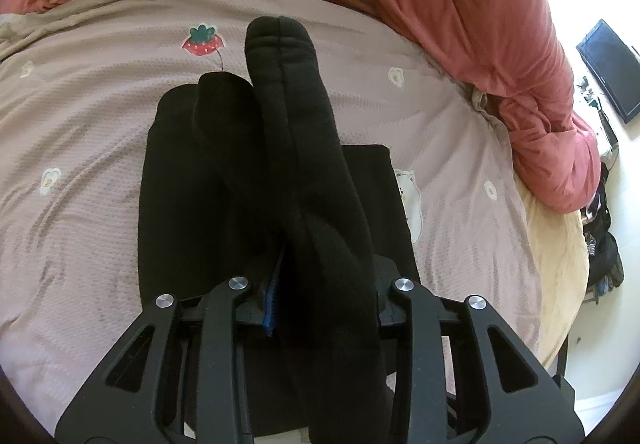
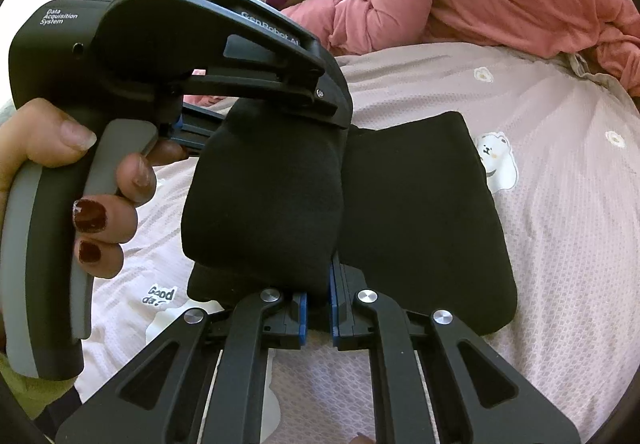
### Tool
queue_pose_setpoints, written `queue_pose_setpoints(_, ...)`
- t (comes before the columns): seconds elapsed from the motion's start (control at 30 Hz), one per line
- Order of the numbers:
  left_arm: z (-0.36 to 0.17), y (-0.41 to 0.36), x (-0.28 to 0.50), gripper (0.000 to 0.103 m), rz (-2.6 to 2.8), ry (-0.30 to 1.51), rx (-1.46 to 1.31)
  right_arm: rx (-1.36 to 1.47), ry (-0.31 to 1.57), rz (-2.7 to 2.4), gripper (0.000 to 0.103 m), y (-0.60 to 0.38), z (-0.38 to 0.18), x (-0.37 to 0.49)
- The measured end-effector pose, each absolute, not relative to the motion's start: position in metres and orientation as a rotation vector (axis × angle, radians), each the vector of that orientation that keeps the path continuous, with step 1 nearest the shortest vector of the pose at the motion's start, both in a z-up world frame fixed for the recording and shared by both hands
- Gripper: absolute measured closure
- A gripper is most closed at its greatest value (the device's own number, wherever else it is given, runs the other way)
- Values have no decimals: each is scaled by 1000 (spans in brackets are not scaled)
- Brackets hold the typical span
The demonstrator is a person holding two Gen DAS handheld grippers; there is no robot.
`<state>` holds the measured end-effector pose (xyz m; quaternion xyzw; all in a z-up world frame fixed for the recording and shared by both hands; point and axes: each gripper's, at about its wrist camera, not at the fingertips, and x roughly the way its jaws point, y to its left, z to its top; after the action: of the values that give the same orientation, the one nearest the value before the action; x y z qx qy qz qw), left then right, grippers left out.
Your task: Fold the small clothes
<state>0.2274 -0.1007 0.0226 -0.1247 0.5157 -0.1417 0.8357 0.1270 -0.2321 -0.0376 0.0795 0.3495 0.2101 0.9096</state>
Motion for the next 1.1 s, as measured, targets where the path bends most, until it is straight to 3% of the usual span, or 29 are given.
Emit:
queue_pose_setpoints(0.07, 23, -102, 227, 76, -305, 1092, -263, 160, 721, 430, 96, -231, -38, 127)
queue_pose_setpoints(0.13, 24, -103, 227, 67, -318, 1092, -271, 157, 725, 427, 96, -230, -38, 127)
queue_pose_setpoints(0.2, 26, -103, 226, 34, -332, 1097, -291, 162, 737, 414, 95, -231, -40, 128)
queue_pose_setpoints(0.23, 28, -103, 224, 31, -344, 1096, -297, 169, 741, 411, 95, -233, -40, 129)
queue_pose_setpoints(0.67, 47, -71, 190, 31, -282, 974, -231, 213, 800, 385, 86, -266, -47, 117)
queue_pose_setpoints(0.73, 45, -57, 181, 31, -234, 956, -197, 196, 811, 388, 81, -269, -45, 112)
queue_pose_setpoints(0.87, 39, -41, 167, 31, -181, 943, -145, 176, 808, 379, 79, -279, -38, 100)
queue_pose_setpoints(0.93, 36, -36, 161, 31, -160, 931, -119, 170, 791, 374, 65, -285, -30, 95)
queue_pose_setpoints(1.1, 30, -37, 152, 30, -137, 910, -64, 176, 730, 351, 64, -300, -2, 98)
